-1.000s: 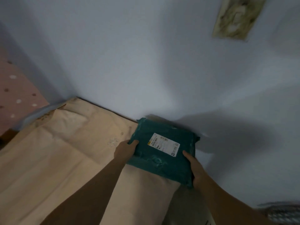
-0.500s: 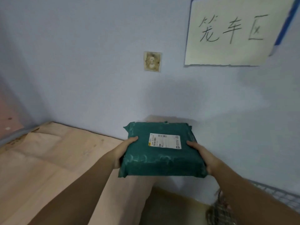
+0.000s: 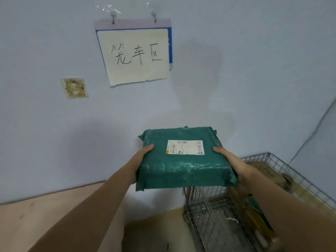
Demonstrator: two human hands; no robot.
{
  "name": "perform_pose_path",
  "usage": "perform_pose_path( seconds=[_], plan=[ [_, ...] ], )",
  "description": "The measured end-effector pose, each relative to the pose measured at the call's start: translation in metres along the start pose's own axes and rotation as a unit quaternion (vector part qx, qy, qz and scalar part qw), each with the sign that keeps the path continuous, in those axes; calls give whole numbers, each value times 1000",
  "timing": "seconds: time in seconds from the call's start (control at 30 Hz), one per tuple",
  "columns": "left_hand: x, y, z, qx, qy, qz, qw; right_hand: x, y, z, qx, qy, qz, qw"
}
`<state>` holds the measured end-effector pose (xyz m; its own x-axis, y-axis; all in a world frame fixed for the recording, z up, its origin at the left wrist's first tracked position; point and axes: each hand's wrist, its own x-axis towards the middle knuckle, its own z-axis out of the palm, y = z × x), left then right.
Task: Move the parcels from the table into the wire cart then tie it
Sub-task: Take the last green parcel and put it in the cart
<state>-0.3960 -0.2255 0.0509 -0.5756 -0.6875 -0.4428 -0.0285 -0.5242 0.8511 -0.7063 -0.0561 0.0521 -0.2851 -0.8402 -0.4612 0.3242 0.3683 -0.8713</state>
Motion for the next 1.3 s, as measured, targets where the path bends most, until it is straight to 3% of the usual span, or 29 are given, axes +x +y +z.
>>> perform_pose_path(
  seconds=[0.37,0.67,1.07,1.3],
  plan=[
    [-8,-53,229,78,-146,-22,986,-185,40,-183,43,154,-48,986],
    [0,-139,401,93,-220,-35,970,-286,68,-321,138,240,-77,958],
    [95,-157,555,145,-274,-22,950,-275,62,-481,159,263,-63,949],
    [149,-171,632,155,-265,-39,951,-251,50,-570,186,271,-42,943]
  ],
)
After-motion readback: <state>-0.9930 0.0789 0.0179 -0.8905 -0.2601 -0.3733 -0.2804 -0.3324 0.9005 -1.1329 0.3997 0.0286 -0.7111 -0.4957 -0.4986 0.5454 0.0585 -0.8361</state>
